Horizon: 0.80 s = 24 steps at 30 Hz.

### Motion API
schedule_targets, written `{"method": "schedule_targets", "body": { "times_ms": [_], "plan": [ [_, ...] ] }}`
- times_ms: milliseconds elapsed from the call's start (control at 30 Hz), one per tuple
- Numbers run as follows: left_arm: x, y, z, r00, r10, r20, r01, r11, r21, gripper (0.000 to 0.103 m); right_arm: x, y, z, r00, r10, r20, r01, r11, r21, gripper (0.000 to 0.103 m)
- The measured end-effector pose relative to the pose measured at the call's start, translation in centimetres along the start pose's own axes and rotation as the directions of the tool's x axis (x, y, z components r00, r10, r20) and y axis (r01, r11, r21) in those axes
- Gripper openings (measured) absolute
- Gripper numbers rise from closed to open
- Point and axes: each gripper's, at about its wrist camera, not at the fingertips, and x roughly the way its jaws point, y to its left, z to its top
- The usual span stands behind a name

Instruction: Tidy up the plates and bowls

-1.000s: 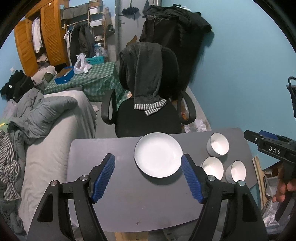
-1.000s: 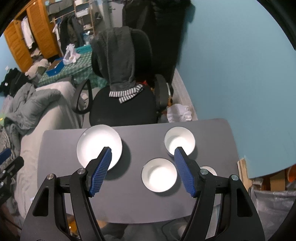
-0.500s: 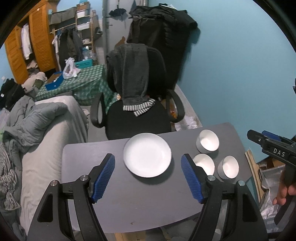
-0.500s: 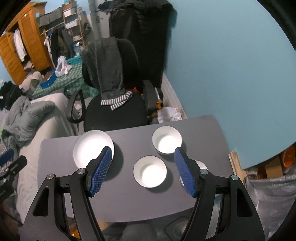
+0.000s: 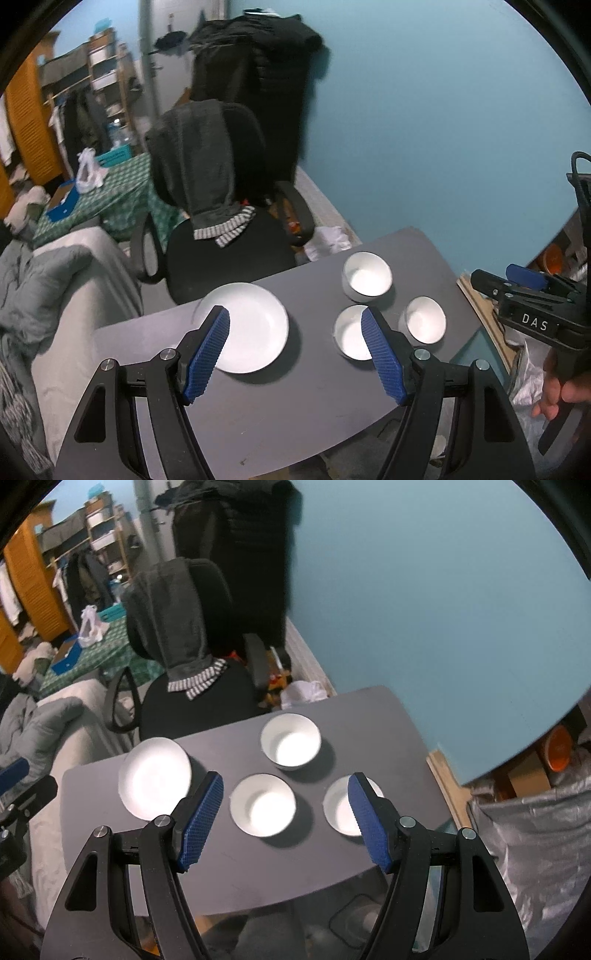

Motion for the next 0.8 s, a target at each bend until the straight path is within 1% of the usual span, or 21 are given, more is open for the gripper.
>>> {"method": "schedule_targets", "body": {
  "times_ms": [133, 300, 533, 700, 800],
  "plan": [
    [0.6, -1.3, 0.4, 1.0, -0.026, -0.018, 0.027, 0.999, 0.038, 0.075, -0.4, -1.4, -0.6, 0.998, -0.065, 0.002, 0.065, 0.998, 0.023, 0.069],
    [1.0, -2.8, 0.9, 0.998, -0.05, -0.023, 0.052, 0.996, 0.071, 0.075, -0.5, -3.1, -1.0, 0.995, -0.095, -0.012, 0.095, 0.994, 0.053, 0.069],
    [2.3, -4.4, 1.3, 0.998, -0.051, -0.04, 0.055, 0.994, 0.092, 0.075, 0.2, -3.8, -0.9, 0.996, -0.087, -0.033, 0.089, 0.994, 0.059, 0.069],
    [3.7, -5.0, 1.4, 0.997, -0.035, -0.07, 0.041, 0.996, 0.079, 0.075, 0.9, -4.2, -0.2, 0.996, -0.073, -0.046, 0.075, 0.996, 0.044, 0.069],
    [4.5, -5.2, 1.7, 0.996, -0.043, -0.083, 0.048, 0.997, 0.062, 0.075, 1.5, -4.7, 0.1, 0.997, -0.053, -0.056, 0.056, 0.997, 0.045, 0.069]
  ]
}}
